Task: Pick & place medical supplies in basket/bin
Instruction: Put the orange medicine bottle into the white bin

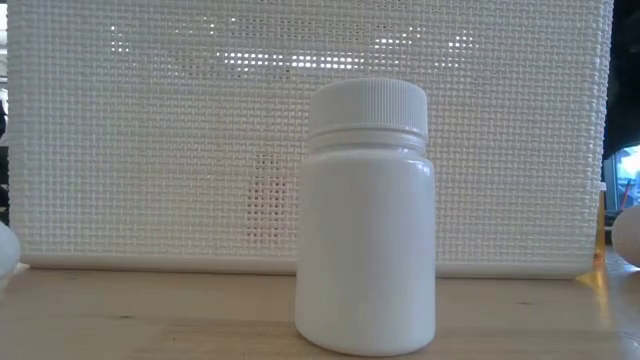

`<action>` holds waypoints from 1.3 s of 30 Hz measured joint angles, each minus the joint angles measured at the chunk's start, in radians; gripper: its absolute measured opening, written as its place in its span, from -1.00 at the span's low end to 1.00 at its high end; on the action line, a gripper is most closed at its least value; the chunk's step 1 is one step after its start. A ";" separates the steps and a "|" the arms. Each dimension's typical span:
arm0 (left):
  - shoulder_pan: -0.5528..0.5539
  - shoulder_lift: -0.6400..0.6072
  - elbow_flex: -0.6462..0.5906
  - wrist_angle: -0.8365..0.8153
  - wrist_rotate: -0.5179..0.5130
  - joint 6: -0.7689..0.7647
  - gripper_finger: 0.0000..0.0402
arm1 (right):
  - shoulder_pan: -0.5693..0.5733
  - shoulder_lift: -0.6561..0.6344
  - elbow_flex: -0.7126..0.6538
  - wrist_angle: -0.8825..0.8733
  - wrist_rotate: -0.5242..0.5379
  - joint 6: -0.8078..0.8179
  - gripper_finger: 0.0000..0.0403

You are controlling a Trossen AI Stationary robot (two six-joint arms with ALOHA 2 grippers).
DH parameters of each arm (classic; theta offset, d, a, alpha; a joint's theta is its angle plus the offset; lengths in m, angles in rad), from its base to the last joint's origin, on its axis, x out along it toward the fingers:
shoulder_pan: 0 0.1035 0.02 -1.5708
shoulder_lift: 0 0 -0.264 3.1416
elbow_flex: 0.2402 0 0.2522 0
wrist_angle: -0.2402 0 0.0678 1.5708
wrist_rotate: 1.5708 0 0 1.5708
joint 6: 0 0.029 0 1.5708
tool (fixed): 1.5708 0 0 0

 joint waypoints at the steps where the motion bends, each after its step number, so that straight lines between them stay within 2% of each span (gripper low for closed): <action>1: 0.000 0.000 0.000 0.000 0.000 0.000 0.11 | 0.000 0.000 -0.013 0.027 0.000 -0.017 0.79; 4: 0.000 0.000 0.000 0.000 0.000 0.000 0.11 | 0.000 0.000 -0.043 0.068 -0.001 -0.065 0.79; 15: 0.000 0.000 0.000 0.000 0.000 -0.001 0.11 | -0.048 0.000 -0.126 0.251 -0.035 -0.067 0.79; 23: 0.000 0.000 0.000 0.000 0.000 -0.001 0.11 | -0.054 0.000 -0.164 0.261 -0.037 -0.059 0.76; 39: 0.000 0.000 0.000 0.000 -0.001 -0.001 0.11 | -0.054 0.000 -0.177 0.320 -0.038 -0.069 0.12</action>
